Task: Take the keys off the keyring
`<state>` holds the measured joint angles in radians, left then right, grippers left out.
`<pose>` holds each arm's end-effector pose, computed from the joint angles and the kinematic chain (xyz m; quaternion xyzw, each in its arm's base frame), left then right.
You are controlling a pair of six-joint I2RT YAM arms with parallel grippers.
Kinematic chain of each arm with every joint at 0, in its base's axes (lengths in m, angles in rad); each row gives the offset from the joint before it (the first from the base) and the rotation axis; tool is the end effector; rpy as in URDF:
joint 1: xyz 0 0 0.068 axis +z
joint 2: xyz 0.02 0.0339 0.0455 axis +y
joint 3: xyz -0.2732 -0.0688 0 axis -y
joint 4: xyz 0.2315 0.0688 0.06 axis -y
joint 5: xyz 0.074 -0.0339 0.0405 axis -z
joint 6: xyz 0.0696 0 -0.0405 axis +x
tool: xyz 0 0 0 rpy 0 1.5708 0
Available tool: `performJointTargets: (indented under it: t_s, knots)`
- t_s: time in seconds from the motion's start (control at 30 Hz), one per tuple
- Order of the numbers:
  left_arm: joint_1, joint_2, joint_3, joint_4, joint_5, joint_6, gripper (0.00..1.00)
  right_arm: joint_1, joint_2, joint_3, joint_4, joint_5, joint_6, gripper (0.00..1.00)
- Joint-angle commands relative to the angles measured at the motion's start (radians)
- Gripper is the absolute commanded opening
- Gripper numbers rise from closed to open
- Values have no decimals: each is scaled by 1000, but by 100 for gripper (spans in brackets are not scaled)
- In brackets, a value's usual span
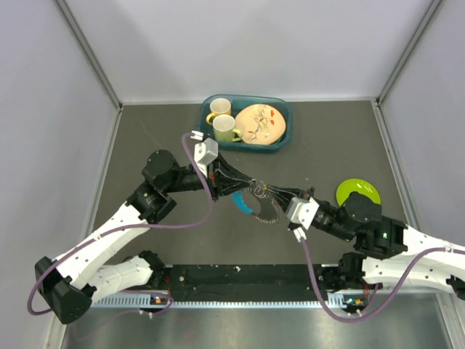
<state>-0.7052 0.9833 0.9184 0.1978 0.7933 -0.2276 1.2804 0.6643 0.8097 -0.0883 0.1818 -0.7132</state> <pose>0.1393 -0.1838 0.4020 0.4262 0.5215 -0.5394 0.5055 0.0600 0.1569 0.3830 -0.5384 0.4267 0.1427 0.7125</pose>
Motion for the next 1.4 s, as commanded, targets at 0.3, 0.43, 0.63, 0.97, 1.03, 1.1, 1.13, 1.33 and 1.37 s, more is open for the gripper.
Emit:
performJointTargets:
  t_s: [0.3,0.43,0.63,0.97,1.03,1.1,1.13,1.33,1.37]
  knots:
    - [29,-21,-36,337,-57,-190,0,7,-71,-63,78,-71,96,0]
    - [24,-18,-38,347,-54,-182,0,7,-54,-70,108,-77,101,0]
    - [9,-41,-50,332,-74,-133,0,7,-15,-63,139,-76,103,0]
    - [-4,-103,-76,269,-189,-75,0,8,15,-73,168,-81,115,0]
    - [-5,-109,-79,281,-192,-82,0,7,15,-76,176,-81,120,0]
    - [-5,-106,-84,320,-174,-116,0,7,24,-78,182,-79,120,0]
    - [-5,-103,-84,336,-161,-128,0,7,29,-76,186,-77,120,0]
    - [-5,-90,-102,431,-97,-214,0,7,52,-67,213,-93,120,0]
    - [-5,-94,-111,436,-100,-220,0,7,52,-69,216,-96,121,0]
